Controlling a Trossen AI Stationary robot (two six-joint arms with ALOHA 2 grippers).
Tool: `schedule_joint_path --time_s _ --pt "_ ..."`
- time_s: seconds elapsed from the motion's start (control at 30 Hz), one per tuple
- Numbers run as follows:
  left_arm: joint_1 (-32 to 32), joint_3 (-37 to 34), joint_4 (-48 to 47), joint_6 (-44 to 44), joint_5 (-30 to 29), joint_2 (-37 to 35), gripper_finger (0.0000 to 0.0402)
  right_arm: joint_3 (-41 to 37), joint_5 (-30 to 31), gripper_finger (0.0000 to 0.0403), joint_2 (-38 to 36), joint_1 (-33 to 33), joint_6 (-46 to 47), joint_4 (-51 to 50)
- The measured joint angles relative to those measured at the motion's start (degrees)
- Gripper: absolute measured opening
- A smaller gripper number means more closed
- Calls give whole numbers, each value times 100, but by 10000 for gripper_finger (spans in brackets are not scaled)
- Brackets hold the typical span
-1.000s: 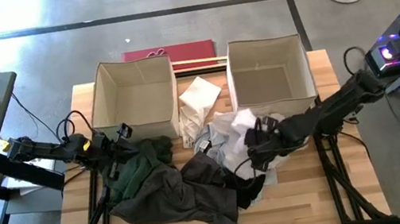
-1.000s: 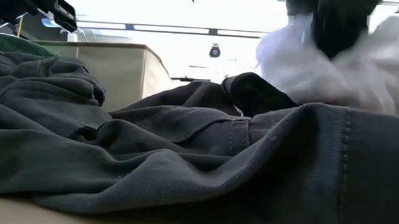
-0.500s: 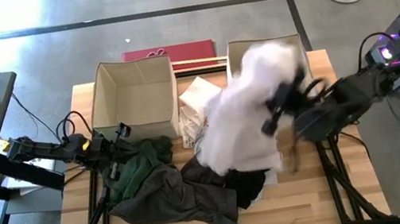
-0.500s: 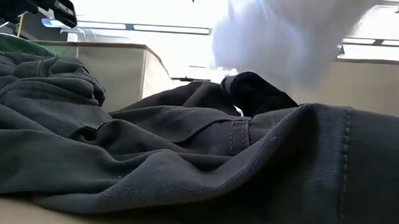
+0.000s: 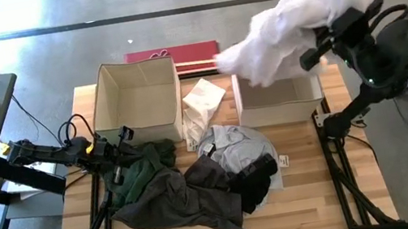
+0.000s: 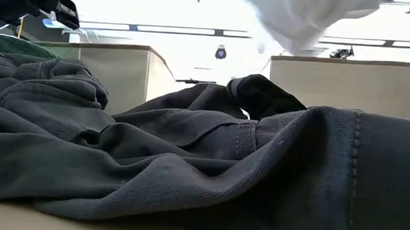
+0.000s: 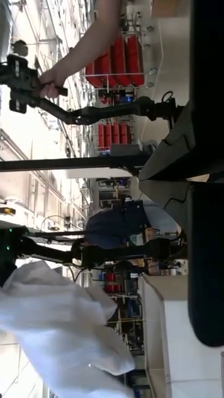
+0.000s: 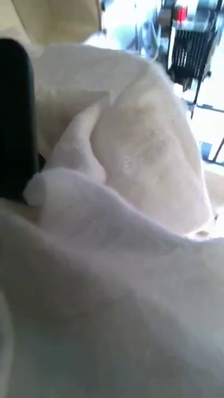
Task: Sort clothes
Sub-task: Put the white shirt into the right brown laundry bin
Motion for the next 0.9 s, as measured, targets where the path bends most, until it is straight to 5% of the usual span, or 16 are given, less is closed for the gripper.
schedule_joint_path --time_s 0.1,0.27,0.47,0.6,0.77,0.9 --pt "0 0 -5 2 0 0 0 -336 -339 26 -254 -444 1452 -1180" --pt "0 0 6 106 -2 0 0 -1226 -1834 25 -562 -1732 4333 -3139" --pt "0 -2 257 703 -5 0 0 -3519 -3102 25 -957 -3366 3170 -1106" --pt "0 -2 375 704 -5 -2 0 -5077 -4998 24 -870 -4471 2279 420" --pt "2 -2 119 733 -119 0 0 -6855 -7141 26 -691 -5566 2148 1841" --pt "2 -1 111 601 -151 0 0 -7906 -7832 29 -413 -6146 2419 2246"
